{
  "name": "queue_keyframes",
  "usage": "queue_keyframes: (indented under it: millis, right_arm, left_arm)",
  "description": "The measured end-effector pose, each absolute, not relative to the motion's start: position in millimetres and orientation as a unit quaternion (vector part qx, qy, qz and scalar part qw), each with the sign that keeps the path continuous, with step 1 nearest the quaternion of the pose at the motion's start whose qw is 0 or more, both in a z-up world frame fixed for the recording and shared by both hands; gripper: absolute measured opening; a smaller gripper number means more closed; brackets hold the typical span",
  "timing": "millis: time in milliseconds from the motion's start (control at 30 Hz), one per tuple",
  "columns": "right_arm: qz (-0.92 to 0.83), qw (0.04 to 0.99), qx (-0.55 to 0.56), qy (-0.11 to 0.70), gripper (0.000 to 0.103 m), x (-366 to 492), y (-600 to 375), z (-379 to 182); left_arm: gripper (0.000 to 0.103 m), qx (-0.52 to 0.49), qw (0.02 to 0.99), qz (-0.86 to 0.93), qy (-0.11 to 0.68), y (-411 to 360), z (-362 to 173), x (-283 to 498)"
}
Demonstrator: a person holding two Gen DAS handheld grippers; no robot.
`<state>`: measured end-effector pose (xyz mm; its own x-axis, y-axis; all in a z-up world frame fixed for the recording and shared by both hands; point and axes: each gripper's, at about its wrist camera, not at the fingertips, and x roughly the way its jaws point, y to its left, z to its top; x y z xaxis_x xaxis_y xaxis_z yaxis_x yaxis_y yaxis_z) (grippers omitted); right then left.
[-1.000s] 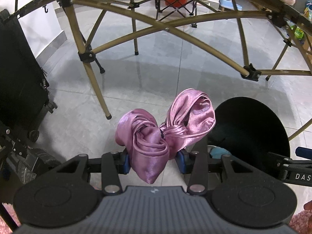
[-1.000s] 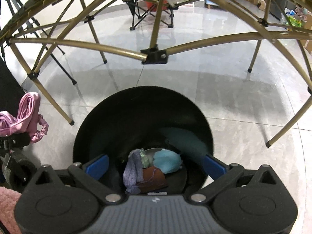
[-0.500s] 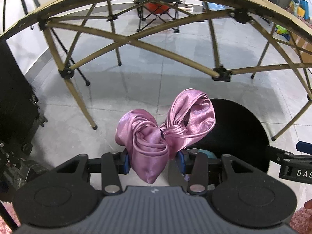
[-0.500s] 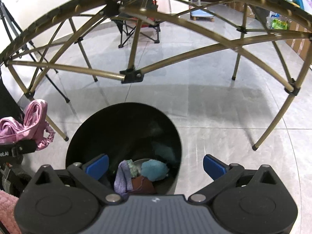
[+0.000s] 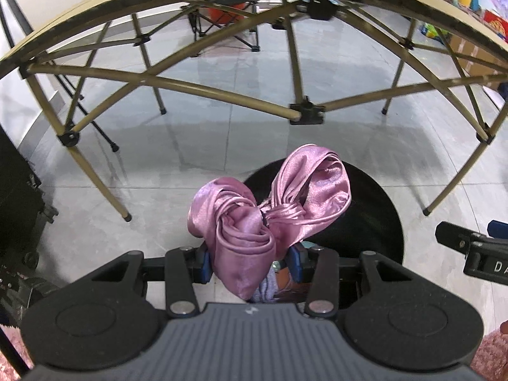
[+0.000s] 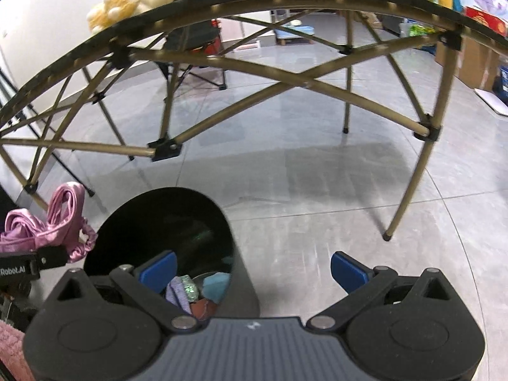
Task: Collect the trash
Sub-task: 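Move the left tool over the bin and open it to release the pink satin bow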
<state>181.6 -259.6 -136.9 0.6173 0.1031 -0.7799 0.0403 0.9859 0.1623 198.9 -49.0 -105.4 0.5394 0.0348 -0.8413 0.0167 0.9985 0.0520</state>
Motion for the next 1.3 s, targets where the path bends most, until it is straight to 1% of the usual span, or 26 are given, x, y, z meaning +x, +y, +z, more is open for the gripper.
queue_keyframes:
  millis: [633,1233,1300]
  right_arm:
    - [-0.044,0.893,0.117,0.431,0.103,168.3,-322.8,-151.1]
    - [-0.068,0.883,0.132,0.446,0.103,168.2,-347.4,-170.8]
    - [-0.069,0.882,0.133,0.447,0.103,168.7,-348.2,-171.9]
  left_arm:
    - [0.044,0.058,0.854,-0.026,0.516,-111.3,-134.8,214.4]
    - [0.045,0.059,0.819,-0.005,0.57,-120.4,-171.6,239.4]
    - [0.047,0.059,0.819,-0.008,0.57,-120.6,-171.5,239.3]
